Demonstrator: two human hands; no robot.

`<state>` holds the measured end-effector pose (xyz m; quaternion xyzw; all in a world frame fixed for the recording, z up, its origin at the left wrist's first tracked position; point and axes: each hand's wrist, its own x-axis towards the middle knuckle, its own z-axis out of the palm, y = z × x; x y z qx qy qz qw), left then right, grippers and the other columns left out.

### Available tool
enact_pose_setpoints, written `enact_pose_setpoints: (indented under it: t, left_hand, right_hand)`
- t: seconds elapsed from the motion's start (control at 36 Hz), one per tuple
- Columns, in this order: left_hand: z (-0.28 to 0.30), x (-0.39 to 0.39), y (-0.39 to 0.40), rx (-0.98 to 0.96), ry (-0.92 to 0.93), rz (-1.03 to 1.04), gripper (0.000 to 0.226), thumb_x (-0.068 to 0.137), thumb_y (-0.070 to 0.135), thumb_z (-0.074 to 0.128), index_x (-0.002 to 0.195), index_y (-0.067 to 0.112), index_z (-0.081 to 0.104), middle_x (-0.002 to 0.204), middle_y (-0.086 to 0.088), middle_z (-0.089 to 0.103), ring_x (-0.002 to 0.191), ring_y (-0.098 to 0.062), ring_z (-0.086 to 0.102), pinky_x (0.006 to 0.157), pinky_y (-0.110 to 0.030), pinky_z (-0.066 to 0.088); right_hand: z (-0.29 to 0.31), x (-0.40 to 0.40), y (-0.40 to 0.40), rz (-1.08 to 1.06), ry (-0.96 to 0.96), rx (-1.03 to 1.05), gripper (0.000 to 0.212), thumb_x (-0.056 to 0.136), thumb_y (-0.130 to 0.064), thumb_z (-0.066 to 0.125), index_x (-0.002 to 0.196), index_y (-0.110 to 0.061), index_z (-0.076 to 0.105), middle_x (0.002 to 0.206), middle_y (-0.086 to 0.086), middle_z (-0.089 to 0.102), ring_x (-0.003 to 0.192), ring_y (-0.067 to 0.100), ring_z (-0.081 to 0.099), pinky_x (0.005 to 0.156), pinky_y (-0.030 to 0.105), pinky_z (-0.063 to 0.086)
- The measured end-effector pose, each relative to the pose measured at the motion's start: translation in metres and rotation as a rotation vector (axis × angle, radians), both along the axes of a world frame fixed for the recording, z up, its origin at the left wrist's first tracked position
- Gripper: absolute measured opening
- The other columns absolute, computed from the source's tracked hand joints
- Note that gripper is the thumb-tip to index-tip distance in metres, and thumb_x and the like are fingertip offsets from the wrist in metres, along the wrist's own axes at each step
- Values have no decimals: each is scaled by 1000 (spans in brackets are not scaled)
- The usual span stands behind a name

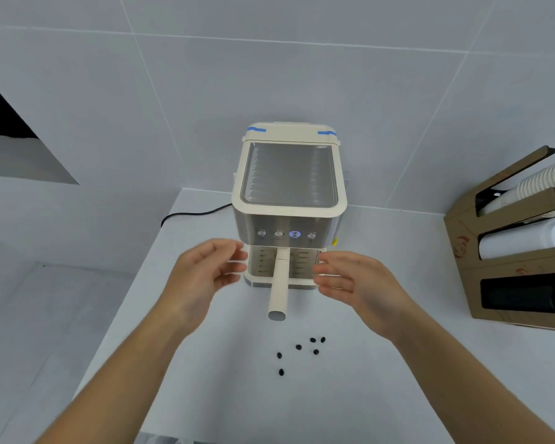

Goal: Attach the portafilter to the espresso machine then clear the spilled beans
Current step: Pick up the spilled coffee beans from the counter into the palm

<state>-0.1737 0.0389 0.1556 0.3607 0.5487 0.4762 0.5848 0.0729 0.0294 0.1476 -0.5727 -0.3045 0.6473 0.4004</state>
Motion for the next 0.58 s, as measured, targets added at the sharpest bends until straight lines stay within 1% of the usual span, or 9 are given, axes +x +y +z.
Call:
enact_pose_setpoints:
  t: [0.06, 0.14, 0.19, 0.28, 0.42, 0.53, 0.58]
  left_hand:
    - [-14, -3, -11, -54, -2, 19, 22, 95, 13, 55, 82, 12, 74, 82, -8, 72, 73, -21, 64, 74, -34, 50]
    - [-39, -8, -29, -107, 97, 27, 18, 94, 13, 57, 87, 10, 74, 86, -9, 73, 79, -23, 66, 77, -35, 52]
    - [-56, -12, -41, -141, 130, 29, 18, 94, 12, 58, 87, 10, 74, 86, -9, 74, 82, -25, 66, 78, -37, 52]
    - [-77, -18, -59, -231, 123, 42, 17, 94, 11, 57, 91, 8, 74, 88, -11, 74, 84, -27, 67, 79, -37, 53]
    - [-100, -21, -78, -327, 65, 80, 17, 95, 10, 56, 95, 4, 72, 88, -12, 73, 83, -27, 66, 76, -35, 53]
    - [-114, -18, -92, -428, -28, 136, 17, 95, 9, 55, 98, 2, 70, 90, -15, 71, 83, -28, 63, 77, -35, 52]
    - [-119, -16, -98, -464, -64, 165, 17, 95, 9, 54, 99, 1, 69, 90, -15, 69, 82, -27, 62, 77, -35, 51]
  right_hand:
    - [-3, 5, -5, -5, -22, -13, 17, 93, -12, 60, 106, -5, 70, 107, 19, 72, 98, 34, 71, 87, 38, 57]
    - [-12, 11, -11, -2, -74, -38, 15, 93, -10, 60, 102, -6, 71, 101, 18, 72, 87, 28, 70, 87, 38, 58]
    - [-18, 15, -16, 11, -126, -49, 14, 93, -12, 61, 101, -7, 72, 99, 16, 72, 85, 26, 69, 89, 40, 58]
    - [-31, 19, -21, 50, -219, -64, 13, 92, -13, 62, 100, -10, 72, 99, 13, 72, 85, 24, 68, 93, 43, 57]
    - [-49, 25, -26, 105, -321, -86, 12, 92, -15, 63, 98, -16, 73, 101, 10, 74, 85, 20, 69, 91, 39, 57]
    - [-65, 27, -31, 139, -354, -125, 11, 91, -15, 63, 93, -19, 72, 100, 9, 73, 84, 19, 69, 90, 38, 58]
    - [-74, 28, -32, 154, -368, -145, 10, 91, -15, 63, 94, -19, 71, 99, 7, 72, 85, 19, 70, 90, 37, 57]
